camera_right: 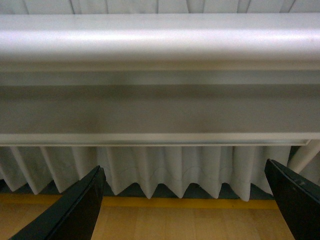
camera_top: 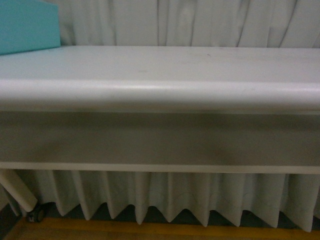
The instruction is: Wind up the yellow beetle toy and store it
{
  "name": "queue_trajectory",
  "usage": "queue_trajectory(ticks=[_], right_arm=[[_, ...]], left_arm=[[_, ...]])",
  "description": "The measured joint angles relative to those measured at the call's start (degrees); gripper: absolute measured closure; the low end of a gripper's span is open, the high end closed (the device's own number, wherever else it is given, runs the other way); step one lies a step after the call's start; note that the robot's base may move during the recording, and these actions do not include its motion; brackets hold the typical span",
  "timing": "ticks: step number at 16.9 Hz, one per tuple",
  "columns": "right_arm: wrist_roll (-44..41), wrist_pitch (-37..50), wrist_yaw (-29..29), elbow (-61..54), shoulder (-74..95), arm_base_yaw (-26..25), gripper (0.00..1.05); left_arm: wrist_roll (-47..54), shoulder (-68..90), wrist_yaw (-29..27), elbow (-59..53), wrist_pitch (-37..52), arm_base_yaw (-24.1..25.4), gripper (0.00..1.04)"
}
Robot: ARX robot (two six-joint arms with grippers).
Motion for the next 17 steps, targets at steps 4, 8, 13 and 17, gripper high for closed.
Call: queue_trajectory(ticks=[4, 8, 13, 17], right_arm=[[0.1, -0.1, 0.0, 0.0, 0.0, 0.0, 0.07], [0.2, -0.1, 0.0, 0.0, 0.0, 0.0, 0.07], [0.2, 0.0, 0.0, 0.0, 0.0, 0.0, 0.07], [0.2, 0.0, 0.0, 0.0, 0.0, 0.0, 0.07]], left_arm=[[0.0, 0.0, 0.0, 0.0, -0.2, 0.0, 0.07], [0.0, 0.0, 0.0, 0.0, -0.2, 0.0, 0.07], [0.0, 0.0, 0.0, 0.0, -0.1, 0.0, 0.07], [0.0, 0.0, 0.0, 0.0, -0.1, 0.0, 0.07]])
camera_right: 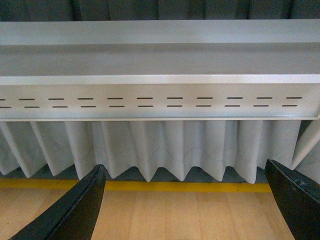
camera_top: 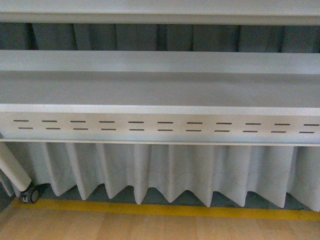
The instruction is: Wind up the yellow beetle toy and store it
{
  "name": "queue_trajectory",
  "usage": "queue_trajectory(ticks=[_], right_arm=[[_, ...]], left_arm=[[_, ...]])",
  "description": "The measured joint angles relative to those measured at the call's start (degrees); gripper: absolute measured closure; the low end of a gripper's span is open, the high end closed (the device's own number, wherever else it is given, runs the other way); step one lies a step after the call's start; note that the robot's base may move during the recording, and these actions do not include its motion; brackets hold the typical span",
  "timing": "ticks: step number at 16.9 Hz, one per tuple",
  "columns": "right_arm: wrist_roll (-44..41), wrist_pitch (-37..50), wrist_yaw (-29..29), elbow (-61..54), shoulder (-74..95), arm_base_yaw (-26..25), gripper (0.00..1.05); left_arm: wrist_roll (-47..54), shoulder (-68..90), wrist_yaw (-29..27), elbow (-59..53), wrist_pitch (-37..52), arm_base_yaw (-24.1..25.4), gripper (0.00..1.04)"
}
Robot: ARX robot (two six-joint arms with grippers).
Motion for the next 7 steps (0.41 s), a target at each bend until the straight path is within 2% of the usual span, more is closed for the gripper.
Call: queue_trajectory(ticks=[7], right_arm=[[0.0, 0.0, 0.0, 0.0, 0.0, 0.0, 0.07]], left_arm=[[0.0, 0.0, 0.0, 0.0, 0.0, 0.0, 0.07]])
